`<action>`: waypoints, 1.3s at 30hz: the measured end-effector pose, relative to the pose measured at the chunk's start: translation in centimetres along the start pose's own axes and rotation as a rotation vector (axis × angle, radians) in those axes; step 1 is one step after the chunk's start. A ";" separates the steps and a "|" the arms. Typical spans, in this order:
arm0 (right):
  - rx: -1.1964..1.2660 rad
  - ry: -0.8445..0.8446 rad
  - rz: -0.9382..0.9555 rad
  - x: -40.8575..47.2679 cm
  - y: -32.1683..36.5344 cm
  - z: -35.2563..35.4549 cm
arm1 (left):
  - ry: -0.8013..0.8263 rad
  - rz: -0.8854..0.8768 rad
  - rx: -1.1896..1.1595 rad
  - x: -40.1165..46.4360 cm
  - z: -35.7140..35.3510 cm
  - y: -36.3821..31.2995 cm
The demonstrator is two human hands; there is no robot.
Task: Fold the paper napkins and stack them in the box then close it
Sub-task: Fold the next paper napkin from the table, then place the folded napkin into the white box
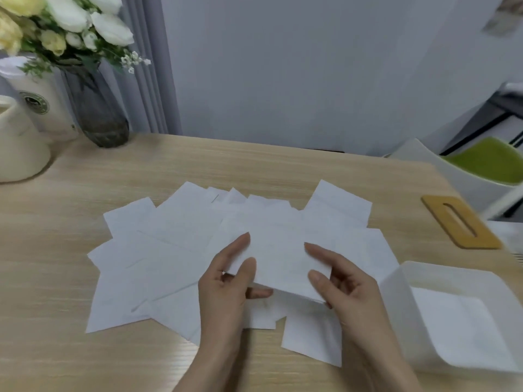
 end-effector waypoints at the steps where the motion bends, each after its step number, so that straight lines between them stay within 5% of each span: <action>1: -0.038 -0.029 0.010 -0.1 0.2 0.9 | 0.026 0.007 0.002 -0.1 -0.5 0.1; 13: -0.279 -0.265 0.011 -1.8 0.7 11.7 | 0.408 -0.028 0.281 -2.1 -8.0 1.0; 24: -0.589 -0.525 -0.060 -4.7 0.2 18.8 | 0.522 -0.083 0.445 -6.7 -14.7 4.1; 39: -0.994 -0.534 -0.122 -5.4 -3.6 22.5 | 0.561 -0.737 1.006 -9.2 -17.1 6.3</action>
Point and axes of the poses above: each hand's wrist, its own x-axis towards the middle knuckle, its own z-axis out of the back of the hand, y = z × x, the point moved 1 cm from there along x, towards the middle knuckle, and after that the axes turned 2 degrees about -x, right-handed, at the moved point
